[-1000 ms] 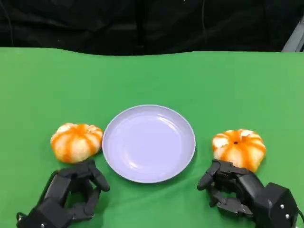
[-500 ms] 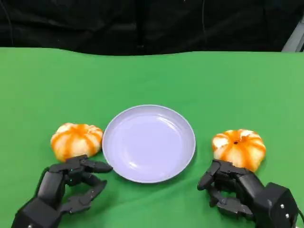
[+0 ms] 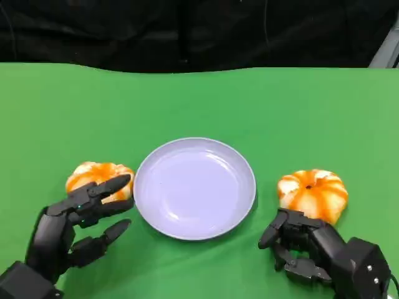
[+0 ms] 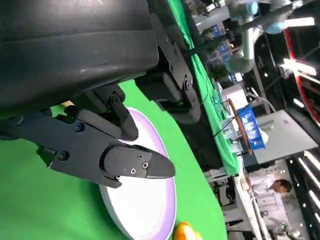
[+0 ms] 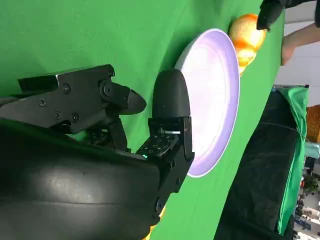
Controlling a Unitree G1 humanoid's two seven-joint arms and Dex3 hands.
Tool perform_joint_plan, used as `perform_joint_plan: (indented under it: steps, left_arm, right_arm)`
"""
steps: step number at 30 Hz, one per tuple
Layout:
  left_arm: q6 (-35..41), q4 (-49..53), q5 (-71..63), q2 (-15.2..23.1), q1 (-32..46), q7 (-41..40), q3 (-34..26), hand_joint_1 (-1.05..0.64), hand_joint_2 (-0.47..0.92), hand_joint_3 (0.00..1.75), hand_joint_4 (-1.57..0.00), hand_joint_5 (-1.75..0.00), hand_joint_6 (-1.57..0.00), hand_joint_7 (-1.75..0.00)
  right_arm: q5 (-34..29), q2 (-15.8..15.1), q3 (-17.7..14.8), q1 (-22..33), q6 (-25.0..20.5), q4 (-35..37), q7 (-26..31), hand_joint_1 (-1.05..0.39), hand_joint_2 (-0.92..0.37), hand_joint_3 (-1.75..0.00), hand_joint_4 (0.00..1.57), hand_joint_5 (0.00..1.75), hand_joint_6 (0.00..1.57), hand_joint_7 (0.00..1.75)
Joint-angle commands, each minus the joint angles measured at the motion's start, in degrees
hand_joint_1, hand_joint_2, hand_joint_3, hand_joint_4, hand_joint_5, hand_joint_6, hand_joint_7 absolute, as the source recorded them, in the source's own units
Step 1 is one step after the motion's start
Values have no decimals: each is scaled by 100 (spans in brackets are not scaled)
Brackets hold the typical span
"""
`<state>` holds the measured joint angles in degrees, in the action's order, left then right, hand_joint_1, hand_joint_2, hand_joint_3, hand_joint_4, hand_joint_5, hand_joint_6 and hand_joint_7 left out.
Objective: Grasp the bread from the table and place it into the plate.
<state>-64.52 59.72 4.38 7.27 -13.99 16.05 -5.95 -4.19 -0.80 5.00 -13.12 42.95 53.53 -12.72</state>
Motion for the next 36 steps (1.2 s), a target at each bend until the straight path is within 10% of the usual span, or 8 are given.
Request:
perform_joint_plan:
  steps: [1,10,23,36]
  left_arm:
    - [-173,-64,-227,333,-125,-192,-94,-67,92,33,-49,0,-40,0]
    - [-225,7,-458,429,-242,-389,-111,-71,92,34,-47,-1,-35,0]
    - [1532,-464,-4538,1577,-670,-4637,1231,-65,92,25,-34,0,-44,-3]
    - [2313,19,-4520,1622,-1161,-4804,2011,-72,92,25,-31,0,-55,-4]
  right_arm:
    - [63,-80,-60,71,-162,107,-71,2,-89,-62,66,175,70,137]
    - [111,-83,-56,50,-137,150,-103,2,-89,-63,67,175,70,138]
    - [62,-84,-16,62,-155,134,-29,2,-89,-63,66,175,70,138]
    - [40,-86,-4,52,-172,114,3,1,-88,-64,67,175,70,137]
